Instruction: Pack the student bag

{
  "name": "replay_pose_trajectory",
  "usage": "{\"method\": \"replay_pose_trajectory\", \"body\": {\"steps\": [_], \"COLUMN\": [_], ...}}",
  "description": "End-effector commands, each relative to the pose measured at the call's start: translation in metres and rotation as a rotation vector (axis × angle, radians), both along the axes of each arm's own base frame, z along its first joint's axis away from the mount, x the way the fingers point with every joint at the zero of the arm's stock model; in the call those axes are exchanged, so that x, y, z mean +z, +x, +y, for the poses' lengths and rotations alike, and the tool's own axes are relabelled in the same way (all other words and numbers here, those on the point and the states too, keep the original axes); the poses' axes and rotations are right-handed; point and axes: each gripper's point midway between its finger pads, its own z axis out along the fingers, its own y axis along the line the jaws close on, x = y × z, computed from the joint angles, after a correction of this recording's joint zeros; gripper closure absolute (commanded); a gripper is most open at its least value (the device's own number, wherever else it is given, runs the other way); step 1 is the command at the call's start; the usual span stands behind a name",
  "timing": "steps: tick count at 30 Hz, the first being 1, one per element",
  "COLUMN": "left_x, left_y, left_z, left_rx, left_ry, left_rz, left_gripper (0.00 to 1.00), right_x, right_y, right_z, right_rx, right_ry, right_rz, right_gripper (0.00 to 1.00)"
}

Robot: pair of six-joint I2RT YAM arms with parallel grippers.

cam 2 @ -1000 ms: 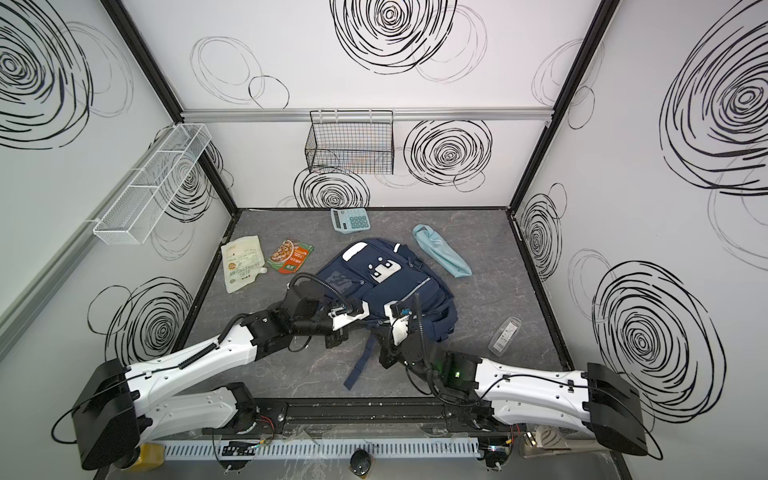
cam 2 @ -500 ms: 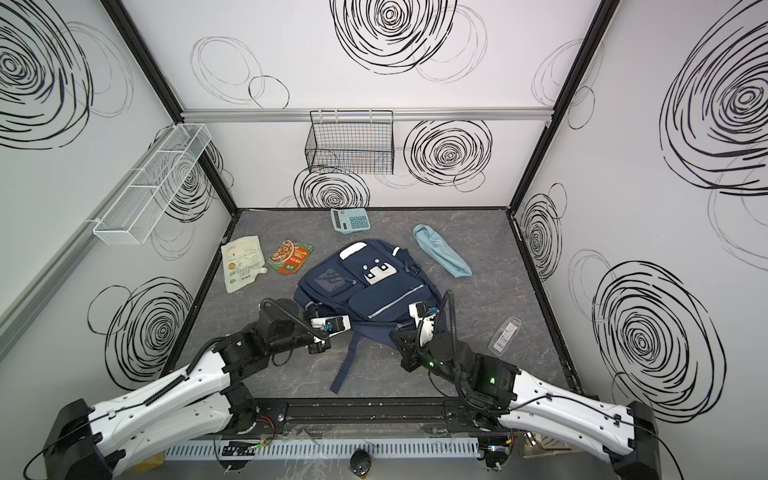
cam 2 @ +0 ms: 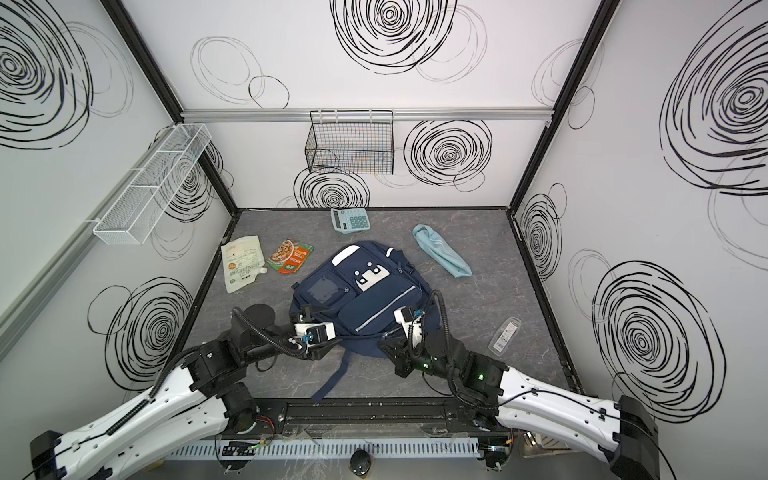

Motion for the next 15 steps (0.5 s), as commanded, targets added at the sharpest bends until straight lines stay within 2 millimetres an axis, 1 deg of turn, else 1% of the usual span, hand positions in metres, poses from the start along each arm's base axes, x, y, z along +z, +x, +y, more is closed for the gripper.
{"method": "replay_pose_trajectory", "body": {"steps": [1,4,7,11,14,15], "left_x": [-0.004,-0.022,-0.033,-0.028,-0.035,-0.039], "left_y": [-0.016,-0.013,-0.002,0.009,0.012,0.011], "left_z": [-0.025,-0.036,-0.041,-0.043,-0.042,-0.041], "left_rx": [-0.079,-0.089,-0.095,-0.110,-0.107,-0.113], "left_ry": [0.010,0.072,0.101,0.073,0.094,0.115], "left_rz": [0.055,0.045,0.068,0.155,0.184,0.186], "left_gripper": [0.25,0.26,0.32,0.45,0.62,0.70], "right_x": [0.069,0.073,0.077,0.079,0.076,0.076], "right_y": [-0.005,-0.016,-0.027,-0.036,-0.035,-0.033], "right_z": [0.020,0.029,0.034,0.040,0.043,0.043], "right_rx": [0.084,0.147,0.192,0.235,0.233,0.227], "right_ry": [0.192,0.213,0.231,0.229,0.209,0.206], "right_rz": [-0.163,-0.176,-0.210,-0.235,-0.248,-0.251], "right_gripper": [1.00,1.00,1.00,1.00,1.00,1.00]}}
